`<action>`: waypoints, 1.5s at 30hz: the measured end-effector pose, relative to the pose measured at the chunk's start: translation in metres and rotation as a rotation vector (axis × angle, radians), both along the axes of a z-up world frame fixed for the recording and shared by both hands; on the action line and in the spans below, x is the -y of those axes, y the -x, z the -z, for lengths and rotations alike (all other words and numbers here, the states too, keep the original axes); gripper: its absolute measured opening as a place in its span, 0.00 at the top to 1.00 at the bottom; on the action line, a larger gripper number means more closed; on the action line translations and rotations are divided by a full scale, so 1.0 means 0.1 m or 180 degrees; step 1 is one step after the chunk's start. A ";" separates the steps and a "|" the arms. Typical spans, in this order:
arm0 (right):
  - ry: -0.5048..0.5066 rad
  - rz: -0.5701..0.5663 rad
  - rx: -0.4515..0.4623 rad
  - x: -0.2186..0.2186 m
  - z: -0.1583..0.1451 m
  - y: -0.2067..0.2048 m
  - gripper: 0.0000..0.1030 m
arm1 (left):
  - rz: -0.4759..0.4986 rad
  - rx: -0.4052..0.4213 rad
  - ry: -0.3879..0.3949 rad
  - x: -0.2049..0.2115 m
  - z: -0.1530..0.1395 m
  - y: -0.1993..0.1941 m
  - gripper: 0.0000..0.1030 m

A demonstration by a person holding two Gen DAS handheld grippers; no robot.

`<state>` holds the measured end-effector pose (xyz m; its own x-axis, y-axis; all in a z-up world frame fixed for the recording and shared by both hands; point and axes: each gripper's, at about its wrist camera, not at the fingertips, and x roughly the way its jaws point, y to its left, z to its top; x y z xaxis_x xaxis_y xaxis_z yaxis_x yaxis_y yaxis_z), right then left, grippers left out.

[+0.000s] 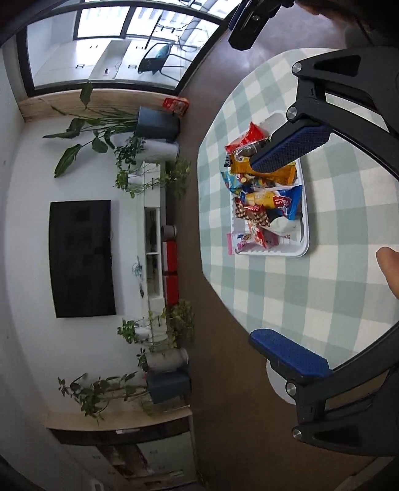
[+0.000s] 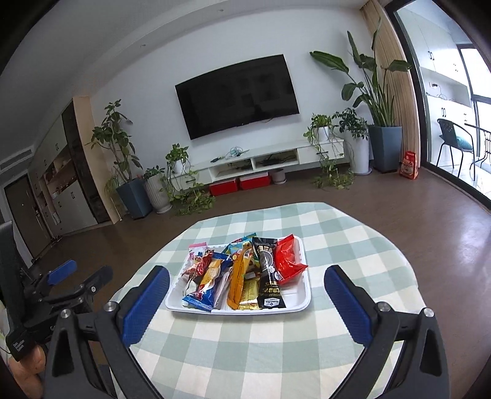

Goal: Organize snacks

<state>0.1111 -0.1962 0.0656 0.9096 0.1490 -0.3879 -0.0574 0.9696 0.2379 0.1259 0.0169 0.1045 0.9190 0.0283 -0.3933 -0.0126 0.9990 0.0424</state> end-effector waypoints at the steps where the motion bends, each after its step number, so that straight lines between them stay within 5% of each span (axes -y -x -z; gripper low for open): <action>1: 0.0012 0.0011 0.0019 0.00 -0.01 0.04 0.00 | -0.0007 0.0038 -0.0007 0.00 -0.02 0.02 0.00; 10: 0.0086 0.0017 0.0045 -0.09 -0.05 0.23 0.00 | -0.0004 -0.0239 0.0071 0.01 0.04 0.07 0.00; 24: 0.0114 0.0175 -0.0502 -0.19 0.36 0.23 0.00 | 0.0114 -0.0867 0.0158 0.09 0.74 -0.08 0.00; 45: 0.0180 0.0169 -0.0748 -0.26 0.52 0.14 0.00 | 0.0138 -0.1146 0.0208 0.06 1.08 -0.19 0.00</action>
<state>0.0969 -0.1701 0.0132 0.7994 0.0755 -0.5961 0.0445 0.9819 0.1840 0.1451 0.0113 -0.0033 0.7211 -0.0436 -0.6914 0.0340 0.9990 -0.0276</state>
